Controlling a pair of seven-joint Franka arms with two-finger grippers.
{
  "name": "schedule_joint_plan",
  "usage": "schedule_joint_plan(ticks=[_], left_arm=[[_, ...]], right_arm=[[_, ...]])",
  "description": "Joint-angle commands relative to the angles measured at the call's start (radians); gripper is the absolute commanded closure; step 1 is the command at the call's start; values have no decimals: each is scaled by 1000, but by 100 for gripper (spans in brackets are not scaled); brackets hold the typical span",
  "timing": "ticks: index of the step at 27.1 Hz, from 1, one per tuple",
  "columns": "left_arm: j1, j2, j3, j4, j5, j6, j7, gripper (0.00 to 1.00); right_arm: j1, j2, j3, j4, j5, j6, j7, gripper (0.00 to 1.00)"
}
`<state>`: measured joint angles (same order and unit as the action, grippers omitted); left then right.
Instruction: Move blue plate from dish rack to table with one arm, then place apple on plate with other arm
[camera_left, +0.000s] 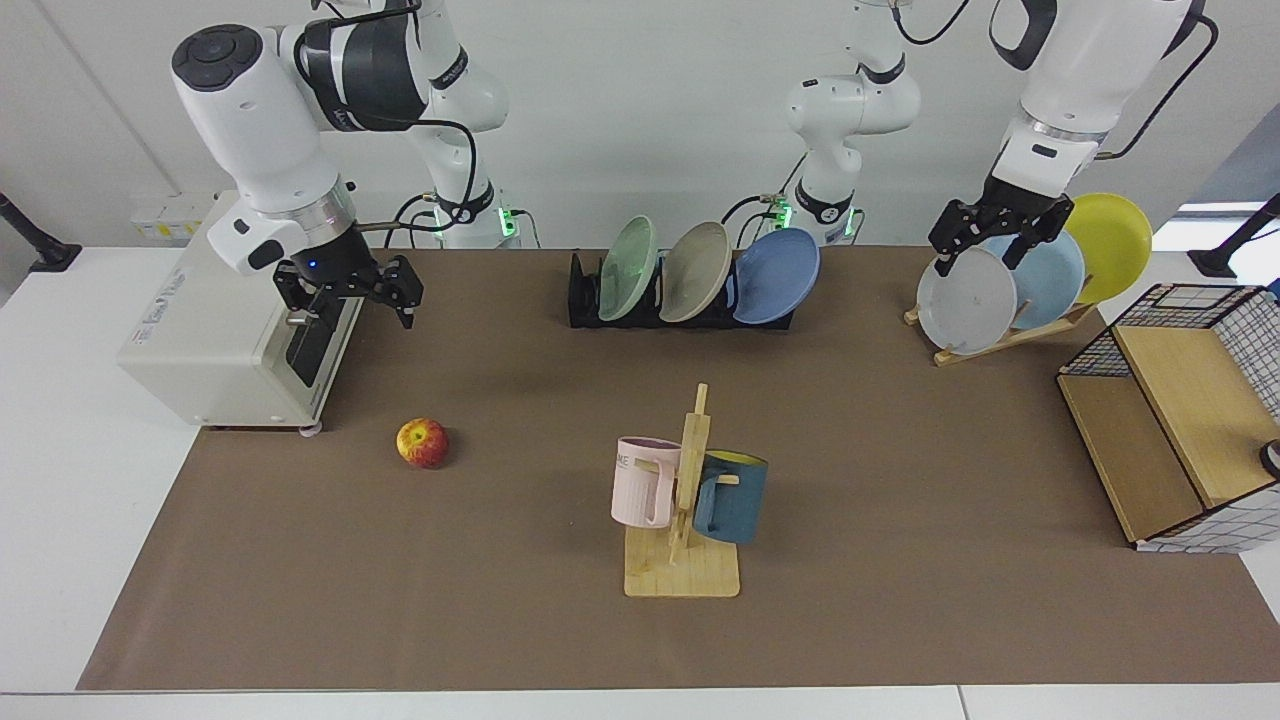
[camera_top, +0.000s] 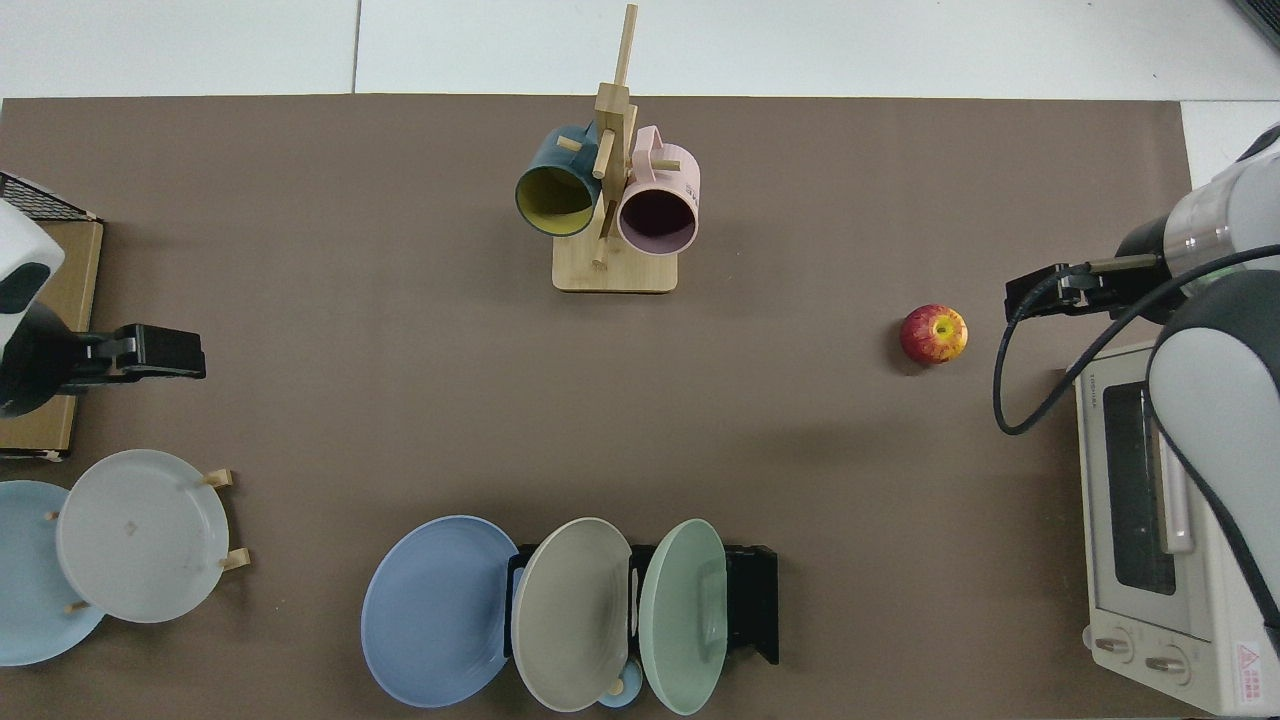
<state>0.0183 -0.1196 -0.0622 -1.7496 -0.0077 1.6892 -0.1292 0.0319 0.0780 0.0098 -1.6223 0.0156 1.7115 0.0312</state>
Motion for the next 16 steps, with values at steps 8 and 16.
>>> schedule_joint_plan(ticks=[8, 16], left_arm=[[-8, -31, 5, -41, -15, 1, 14, 0], [-8, -26, 7, -36, -2, -3, 17, 0]], right_arm=[[-9, -17, 9, -18, 4, -15, 15, 0], [-1, -18, 7, -13, 4, 3, 15, 0]])
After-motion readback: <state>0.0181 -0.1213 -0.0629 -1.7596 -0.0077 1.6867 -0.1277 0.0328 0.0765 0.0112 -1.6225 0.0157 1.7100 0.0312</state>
